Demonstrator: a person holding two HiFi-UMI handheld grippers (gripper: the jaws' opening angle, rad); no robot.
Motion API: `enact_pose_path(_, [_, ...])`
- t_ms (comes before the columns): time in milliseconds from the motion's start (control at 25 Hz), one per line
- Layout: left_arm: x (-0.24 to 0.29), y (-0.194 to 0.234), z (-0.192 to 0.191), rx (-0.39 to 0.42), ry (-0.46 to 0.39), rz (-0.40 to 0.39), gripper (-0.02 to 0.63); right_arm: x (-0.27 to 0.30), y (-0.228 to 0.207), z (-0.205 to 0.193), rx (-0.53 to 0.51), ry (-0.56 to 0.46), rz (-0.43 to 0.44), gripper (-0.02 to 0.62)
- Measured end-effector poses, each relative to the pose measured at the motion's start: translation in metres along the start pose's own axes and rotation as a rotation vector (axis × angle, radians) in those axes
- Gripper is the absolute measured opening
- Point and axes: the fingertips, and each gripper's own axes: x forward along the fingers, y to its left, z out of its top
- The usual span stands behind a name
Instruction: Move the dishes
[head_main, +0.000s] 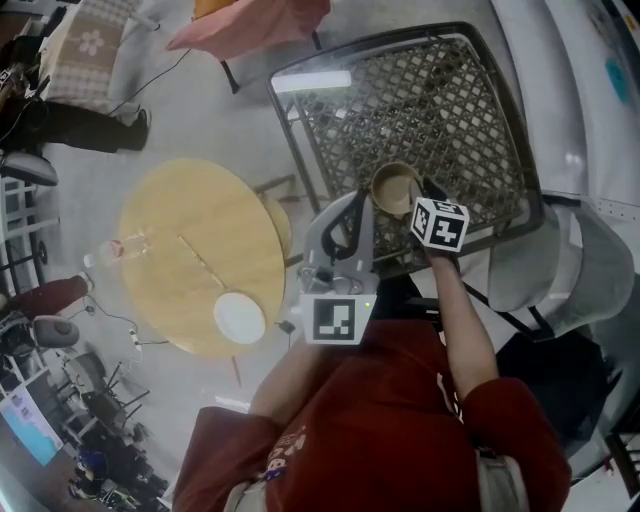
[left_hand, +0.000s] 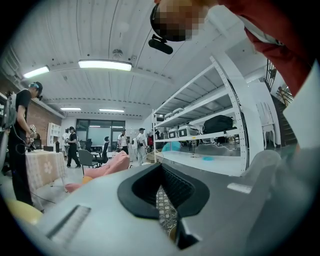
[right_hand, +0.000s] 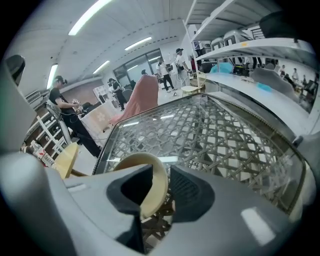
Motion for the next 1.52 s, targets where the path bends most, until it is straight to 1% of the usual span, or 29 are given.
enact_pose_path(160, [-0.006,0.009,0.005,-0.010,-0.018,0.019,0.006,-0.012,0.007,0.012,-0.018,-0.045,-0.003,0.095])
enact_pose_path(240, [-0.011,0.014,0.006,-0.016,-0.023,0.033,0.006,-0.020,0.015,0.019,-0.034,-0.078,0.010,0.095])
enact_pose_path(440, [-0.021,0.021,0.012,0.062,-0.032,0.032,0.006,-0.041,0.045,0.032,-0.102,-0.172,0.058,0.095])
enact_pose_path(560, [-0.029,0.026,0.017,0.042,-0.054,0.057,0.006,-0.059,0.066,0.043,-0.140,-0.250,0.093,0.095])
enact_pose_path(680, [-0.036,0.032,0.023,0.066,-0.072,0.071,0.006,-0.079,0.088,0.055,-0.153,-0.333,0.142,0.095])
enact_pose_path(800, [-0.048,0.047,0.021,0.000,-0.080,0.117,0.006,-0.098,0.116,0.068,-0.164,-0.411,0.186,0.095])
enact_pose_path(840, [-0.053,0.051,0.022,0.022,-0.082,0.121,0.006,-0.104,0.125,0.072,-0.172,-0.435,0.197,0.095])
enact_pose_path(920, [-0.063,0.058,0.024,0.095,-0.080,0.122,0.006,-0.117,0.141,0.077,-0.194,-0.481,0.214,0.095])
enact_pose_path(1000, [-0.075,0.063,0.025,0.129,-0.078,0.134,0.006,-0.132,0.156,0.081,-0.223,-0.529,0.230,0.095])
enact_pose_path(1080, [-0.087,0.070,0.026,0.126,-0.086,0.159,0.006,-0.148,0.172,0.085,-0.262,-0.583,0.249,0.095])
enact_pose_path(1200, [-0.102,0.084,0.026,0.054,-0.120,0.228,0.006,-0.168,0.197,0.092,-0.316,-0.667,0.288,0.095])
enact_pose_path(1320, [-0.112,0.096,0.026,0.124,-0.099,0.253,0.006,-0.178,0.217,0.098,-0.354,-0.725,0.325,0.095])
enact_pose_path(1440, [-0.127,0.114,0.023,0.076,-0.096,0.316,0.006,-0.182,0.239,0.100,-0.380,-0.735,0.366,0.095])
enact_pose_path(1520, [-0.141,0.125,0.023,0.128,-0.075,0.342,0.006,-0.183,0.257,0.098,-0.394,-0.729,0.404,0.095])
